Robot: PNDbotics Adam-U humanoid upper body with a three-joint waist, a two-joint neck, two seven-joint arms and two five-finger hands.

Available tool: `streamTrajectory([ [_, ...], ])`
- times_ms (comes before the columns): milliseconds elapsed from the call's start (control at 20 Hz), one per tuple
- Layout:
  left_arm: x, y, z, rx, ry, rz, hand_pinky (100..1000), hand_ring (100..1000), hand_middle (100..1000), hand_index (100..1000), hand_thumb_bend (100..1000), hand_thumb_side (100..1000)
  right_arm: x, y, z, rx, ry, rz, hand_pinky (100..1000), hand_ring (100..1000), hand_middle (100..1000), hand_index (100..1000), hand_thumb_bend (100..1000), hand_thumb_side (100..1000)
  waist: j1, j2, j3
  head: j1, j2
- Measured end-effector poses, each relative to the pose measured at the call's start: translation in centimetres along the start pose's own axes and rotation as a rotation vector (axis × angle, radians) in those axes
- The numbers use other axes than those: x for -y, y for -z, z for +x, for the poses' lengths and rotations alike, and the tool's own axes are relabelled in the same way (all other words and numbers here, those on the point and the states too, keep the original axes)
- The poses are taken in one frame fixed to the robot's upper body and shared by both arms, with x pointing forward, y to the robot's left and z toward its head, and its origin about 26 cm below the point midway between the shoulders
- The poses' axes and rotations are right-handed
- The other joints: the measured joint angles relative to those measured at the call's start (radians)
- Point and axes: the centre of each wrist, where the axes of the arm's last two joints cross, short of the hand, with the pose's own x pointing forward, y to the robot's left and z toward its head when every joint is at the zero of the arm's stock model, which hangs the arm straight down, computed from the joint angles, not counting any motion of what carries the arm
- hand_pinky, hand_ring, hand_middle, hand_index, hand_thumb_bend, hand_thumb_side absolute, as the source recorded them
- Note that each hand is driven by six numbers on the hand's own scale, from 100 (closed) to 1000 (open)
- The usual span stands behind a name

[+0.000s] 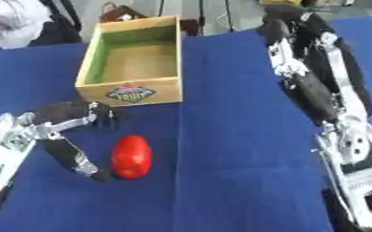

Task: Pick up objects on the table and place them in the box.

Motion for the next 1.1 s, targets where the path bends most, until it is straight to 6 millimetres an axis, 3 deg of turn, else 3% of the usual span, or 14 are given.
streamTrajectory([
  [650, 0.9, 1.2, 0.4, -0.017, -0.034, 0.015, 514, 612, 648, 946, 871, 781, -0.1, 0.0, 0.0, -0.001, 0.003, 0.010, 962, 859, 605, 805, 100, 596, 0.006, 0.000, 0.003, 0.001, 0.000],
  [1100, 1.0, 1.4, 0.5, -0.042, 0.060, 0.001, 511, 600, 631, 923, 819, 796, -0.1, 0.0, 0.0, -0.002, 0.007, 0.011, 962, 857, 603, 803, 100, 589, 0.006, 0.001, -0.001, -0.002, 0.000],
])
